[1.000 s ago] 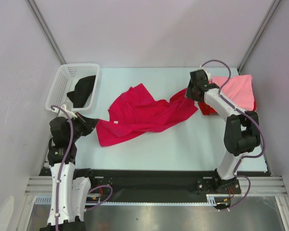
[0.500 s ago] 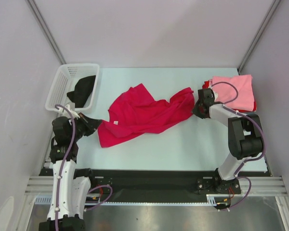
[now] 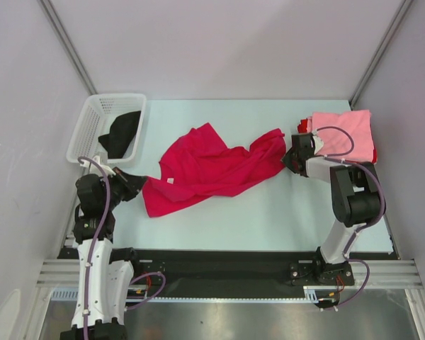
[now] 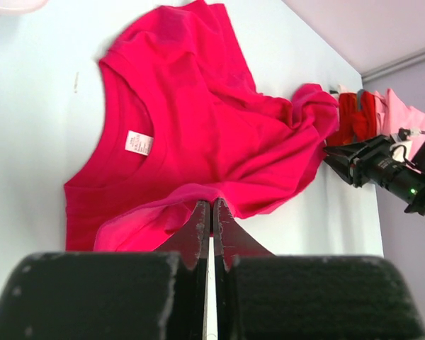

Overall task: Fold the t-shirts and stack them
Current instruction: Flatten the tshirt out

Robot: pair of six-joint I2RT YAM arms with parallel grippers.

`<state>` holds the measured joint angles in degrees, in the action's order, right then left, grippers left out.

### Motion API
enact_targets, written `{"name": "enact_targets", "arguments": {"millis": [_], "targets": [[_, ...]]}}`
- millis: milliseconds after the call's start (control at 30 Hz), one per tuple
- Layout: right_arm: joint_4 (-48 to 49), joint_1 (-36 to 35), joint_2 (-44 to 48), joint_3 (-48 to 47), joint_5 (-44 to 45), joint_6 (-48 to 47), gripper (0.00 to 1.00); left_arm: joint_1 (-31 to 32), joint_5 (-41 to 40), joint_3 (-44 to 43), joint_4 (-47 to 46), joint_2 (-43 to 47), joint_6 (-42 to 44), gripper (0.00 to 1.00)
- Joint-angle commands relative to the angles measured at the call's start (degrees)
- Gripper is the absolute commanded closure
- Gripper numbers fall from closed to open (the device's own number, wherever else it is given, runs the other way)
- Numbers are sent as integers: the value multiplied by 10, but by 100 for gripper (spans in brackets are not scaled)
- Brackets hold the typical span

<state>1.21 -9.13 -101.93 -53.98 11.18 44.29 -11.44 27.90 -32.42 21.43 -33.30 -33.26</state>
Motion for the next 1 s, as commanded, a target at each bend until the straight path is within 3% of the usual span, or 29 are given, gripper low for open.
{"name": "enact_targets", "arguments": {"millis": [0, 67, 100, 133, 367, 533, 967], "targets": [[28, 2, -28, -17, 24, 13, 63, -8, -29, -4, 4, 6, -8, 100], [32, 1, -40, -24, 23, 11, 68, -9, -30, -4, 4, 5, -11, 100], [37, 0, -43, -27, 13, 5, 77, -8, -30, -5, 4, 4, -11, 100], [41, -2, -44, -34, 8, -14, 99, -9, -31, -5, 5, 6, -12, 100], [-41, -70, 5, -78, 106, -68, 100, -8, -33, -8, 5, 4, -14, 100], [-81, -86, 102, -57, 132, -64, 100, -8, -31, -11, 1, -8, -22, 100], [-103, -56, 487, 68, 109, -105, 100, -7, 7, -87, -41, -51, -94, 100]]}}
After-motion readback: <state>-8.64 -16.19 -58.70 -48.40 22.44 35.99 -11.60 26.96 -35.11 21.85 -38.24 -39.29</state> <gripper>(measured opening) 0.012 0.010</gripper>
